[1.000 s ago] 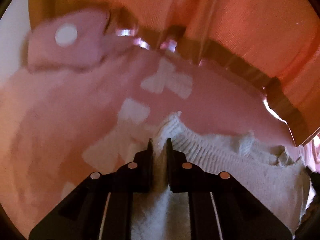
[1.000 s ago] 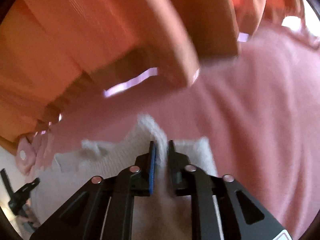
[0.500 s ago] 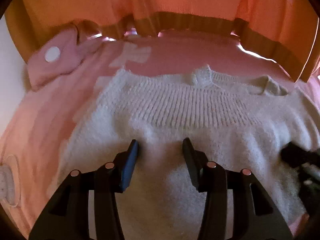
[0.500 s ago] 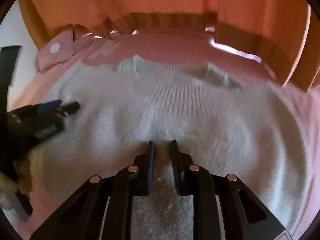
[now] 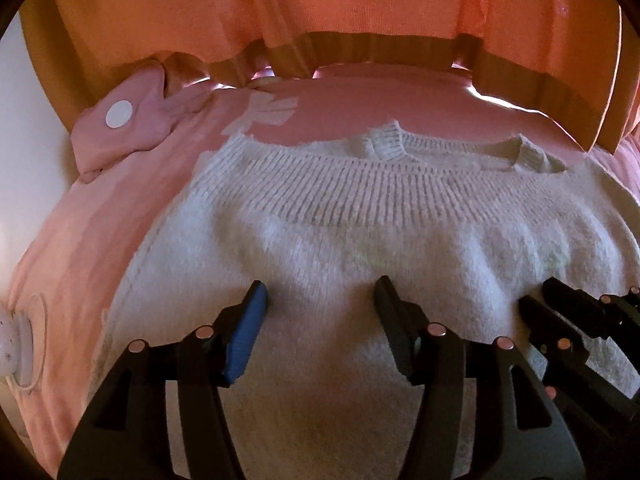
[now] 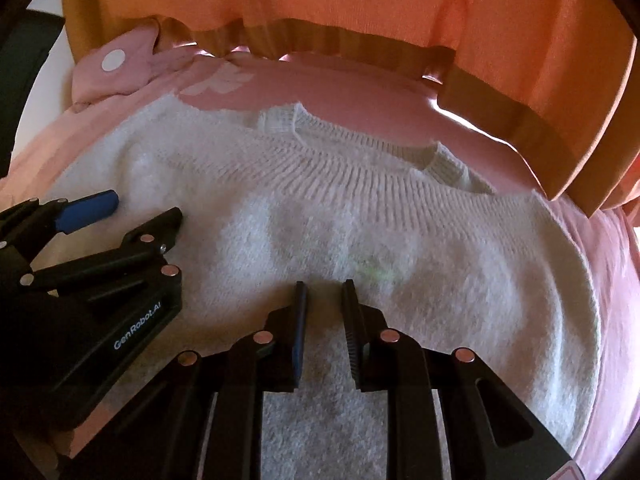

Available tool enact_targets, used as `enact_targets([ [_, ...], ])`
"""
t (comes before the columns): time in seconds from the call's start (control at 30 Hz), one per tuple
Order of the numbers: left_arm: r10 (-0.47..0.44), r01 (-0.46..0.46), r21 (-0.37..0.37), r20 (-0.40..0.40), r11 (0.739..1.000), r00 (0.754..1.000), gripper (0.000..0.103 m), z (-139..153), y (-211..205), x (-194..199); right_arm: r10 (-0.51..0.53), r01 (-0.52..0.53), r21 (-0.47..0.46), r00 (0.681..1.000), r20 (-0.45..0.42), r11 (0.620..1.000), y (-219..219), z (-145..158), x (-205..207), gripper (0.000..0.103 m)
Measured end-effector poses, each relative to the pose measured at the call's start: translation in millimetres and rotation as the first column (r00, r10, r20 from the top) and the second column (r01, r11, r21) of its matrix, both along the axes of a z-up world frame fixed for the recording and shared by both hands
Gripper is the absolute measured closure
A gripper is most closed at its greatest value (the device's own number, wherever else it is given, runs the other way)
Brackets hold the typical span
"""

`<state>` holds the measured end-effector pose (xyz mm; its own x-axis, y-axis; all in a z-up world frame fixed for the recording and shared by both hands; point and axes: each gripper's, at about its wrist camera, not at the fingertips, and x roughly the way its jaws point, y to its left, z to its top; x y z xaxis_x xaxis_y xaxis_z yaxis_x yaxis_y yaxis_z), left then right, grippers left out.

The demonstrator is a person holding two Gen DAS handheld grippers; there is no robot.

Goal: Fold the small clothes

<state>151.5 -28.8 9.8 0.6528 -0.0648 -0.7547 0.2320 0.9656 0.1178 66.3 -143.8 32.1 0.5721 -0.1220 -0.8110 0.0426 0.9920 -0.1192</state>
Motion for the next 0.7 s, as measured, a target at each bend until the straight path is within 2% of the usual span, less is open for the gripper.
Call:
enact_targets([
  [0.17, 0.025, -0.026, -0.067, -0.021, 0.997, 0.999, 0.047, 13, 17, -6, 0.005, -0.005, -0.008, 1.0, -0.001, 1.0, 1, -1, 1, 0.082],
  [0.27, 0.1, -0.1, -0.121, -0.006, 0.988, 0.995, 0.039, 25, 47, -10, 0.003, -0.003, -0.008, 1.0, -0.001, 1.0, 1, 0, 0, 0.082],
  [0.33, 0.177, -0.175, -0.157, -0.004, 0.972, 0.984, 0.034, 30, 76, -10, 0.0, 0.0, -0.005, 1.0, 0.0, 1.0, 2, 0, -1, 0.082],
  [0.4, 0.27, -0.27, -0.177, -0.025, 0.947, 0.963, 0.026, 27, 106, -7, 0.0, 0.0, -0.005, 1.0, 0.0, 1.0, 2, 0, -1, 0.082],
  [0.43, 0.324, -0.329, -0.183, -0.058, 0.926, 0.944, 0.026, 20, 122, -3, 0.0, 0.0, -0.005, 1.0, 0.001, 1.0, 2, 0, -1, 0.082],
  [0.47, 0.345, -0.354, -0.184, -0.081, 0.917, 0.935, 0.026, 15, 130, -1, -0.002, 0.002, -0.005, 1.0, 0.002, 1.0, 2, -1, -1, 0.082],
  [0.5, 0.379, -0.401, -0.192, -0.14, 0.896, 0.915, 0.026, 5, 143, 6, 0.001, -0.001, -0.006, 1.0, 0.002, 1.0, 2, -1, -1, 0.082],
  [0.57, 0.405, -0.445, -0.228, -0.201, 0.866, 0.892, 0.022, -6, 156, 12, 0.003, -0.003, -0.008, 1.0, 0.002, 1.0, 1, -1, -1, 0.082],
  [0.63, 0.422, -0.486, -0.286, -0.258, 0.826, 0.869, 0.02, -15, 165, 15, 0.003, -0.002, -0.006, 1.0, 0.003, 1.0, 1, -1, -1, 0.082],
  [0.7, 0.431, -0.496, -0.292, -0.261, 0.817, 0.864, 0.018, -17, 165, 16, 0.002, -0.002, -0.001, 1.0, 0.003, 1.0, 0, -1, -1, 0.082],
])
